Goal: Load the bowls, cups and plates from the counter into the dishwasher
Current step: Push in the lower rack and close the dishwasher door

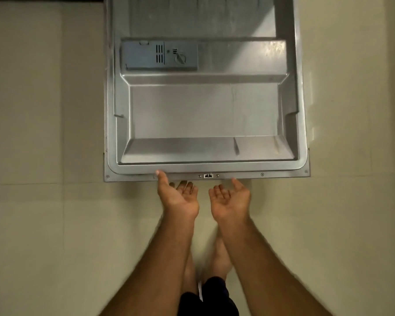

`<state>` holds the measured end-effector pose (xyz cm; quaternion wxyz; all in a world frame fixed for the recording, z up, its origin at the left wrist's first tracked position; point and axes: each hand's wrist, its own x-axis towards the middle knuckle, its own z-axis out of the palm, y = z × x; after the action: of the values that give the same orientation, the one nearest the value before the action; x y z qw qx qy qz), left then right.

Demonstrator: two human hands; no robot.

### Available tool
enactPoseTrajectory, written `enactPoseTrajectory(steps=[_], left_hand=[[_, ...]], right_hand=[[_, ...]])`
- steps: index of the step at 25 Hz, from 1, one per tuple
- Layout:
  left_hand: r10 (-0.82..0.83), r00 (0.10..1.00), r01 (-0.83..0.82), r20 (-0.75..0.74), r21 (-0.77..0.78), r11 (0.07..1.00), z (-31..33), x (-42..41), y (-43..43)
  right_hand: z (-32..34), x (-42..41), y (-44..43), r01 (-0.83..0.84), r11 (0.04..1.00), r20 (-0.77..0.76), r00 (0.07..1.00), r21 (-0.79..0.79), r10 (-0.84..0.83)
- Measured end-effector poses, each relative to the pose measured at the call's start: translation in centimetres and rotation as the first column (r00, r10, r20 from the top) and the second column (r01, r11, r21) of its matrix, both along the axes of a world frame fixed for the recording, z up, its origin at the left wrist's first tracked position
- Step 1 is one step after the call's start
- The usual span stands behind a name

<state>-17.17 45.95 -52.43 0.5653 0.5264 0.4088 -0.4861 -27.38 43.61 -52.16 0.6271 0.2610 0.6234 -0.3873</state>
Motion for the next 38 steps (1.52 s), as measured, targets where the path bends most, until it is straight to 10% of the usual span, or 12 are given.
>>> enactPoseTrajectory(steps=[17, 23, 27, 32, 38], left_hand=[[-0.009, 0.999, 0.003, -0.033, -0.177, 0.984, -2.7, 2.7, 1.8], [-0.01, 1.0, 0.009, -0.001, -0.274, 0.962, 7.8, 3.3, 3.4], [-0.143, 0.941, 0.234, 0.307, -0.284, 0.93, 18.3, 3.3, 2.5], [-0.27, 0.51, 0.62, 0.817, -0.131, 0.774, 28.4, 4.8, -2.8], [-0.374, -0.448, 0.463, 0.812, 0.568, 0.68, 36.2, 12.1, -13.4]], right_hand=[[-1.2, -0.3, -0.1, 0.085, 0.989, 0.071, 0.995, -0.12, -0.077], [9.5, -1.8, 1.2, 0.144, 0.975, 0.173, 0.978, -0.167, -0.115], [20.5, -1.2, 0.1, 0.167, 0.937, 0.175, 0.978, -0.308, -0.116], [32.3, 1.2, -4.8, -0.057, 0.708, -0.036, 0.998, -0.704, 0.045], [39.4, 3.4, -14.6, -0.693, 0.178, -0.664, 0.72, -0.698, 0.199]])
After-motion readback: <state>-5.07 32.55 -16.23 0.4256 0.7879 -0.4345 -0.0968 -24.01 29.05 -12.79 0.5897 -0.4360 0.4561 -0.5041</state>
